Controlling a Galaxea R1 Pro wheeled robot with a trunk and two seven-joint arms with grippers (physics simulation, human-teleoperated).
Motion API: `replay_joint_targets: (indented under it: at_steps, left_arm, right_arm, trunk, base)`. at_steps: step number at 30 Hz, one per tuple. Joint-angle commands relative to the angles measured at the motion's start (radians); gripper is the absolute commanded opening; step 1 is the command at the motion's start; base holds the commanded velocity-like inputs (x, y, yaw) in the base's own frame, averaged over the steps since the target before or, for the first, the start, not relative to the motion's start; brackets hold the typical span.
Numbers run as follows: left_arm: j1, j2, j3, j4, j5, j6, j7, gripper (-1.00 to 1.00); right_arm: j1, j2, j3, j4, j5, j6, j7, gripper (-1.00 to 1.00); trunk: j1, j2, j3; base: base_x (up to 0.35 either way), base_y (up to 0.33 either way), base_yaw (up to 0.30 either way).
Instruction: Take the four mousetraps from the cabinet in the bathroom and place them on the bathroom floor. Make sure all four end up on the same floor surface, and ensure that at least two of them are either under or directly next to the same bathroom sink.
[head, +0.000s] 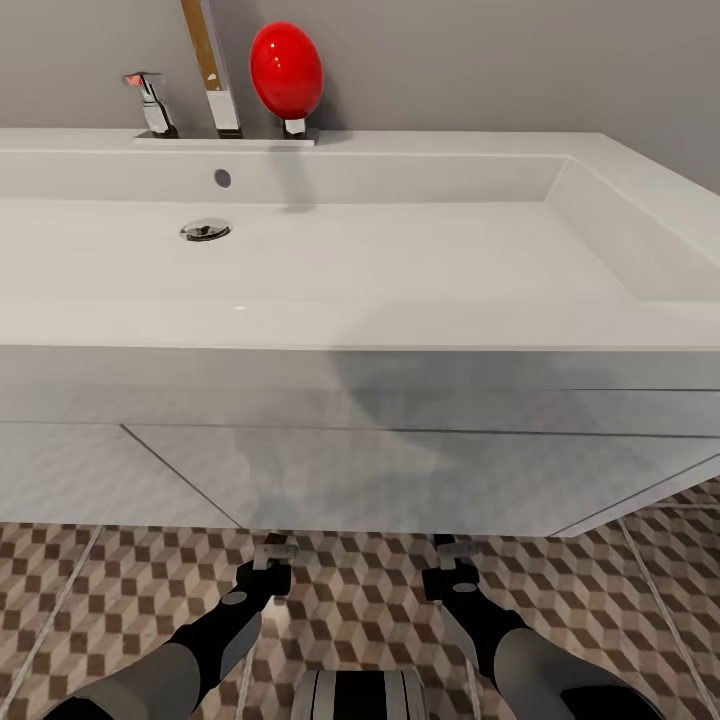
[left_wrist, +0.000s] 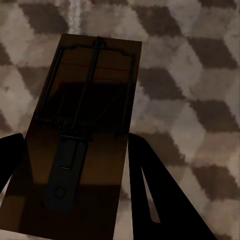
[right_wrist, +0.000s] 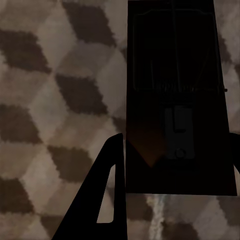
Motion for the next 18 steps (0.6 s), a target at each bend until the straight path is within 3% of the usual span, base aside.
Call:
replay_joint_targets:
  at_steps: [1,18]
  left_arm:
    - [-0.001,0.0,-0.009,0.0,0.003,-0.003,0.009,-1.0]
    - [-0.001,0.0,-0.009,0.0,0.004,-0.011,0.01,-1.0]
  right_arm:
    - [0.0,0.0,0.001,0.001,0.007,0.0,-0.004,-1.0]
    - [-0.001,0.0,0.001,0.001,0.007,0.0,-0.004,-1.0]
  trunk:
    - [0.0,0.0,-0.001]
    - [0.0,0.0,-0.001]
  base:
    - [0.0,0.0,0.0]
    - [0.0,0.0,0.0]
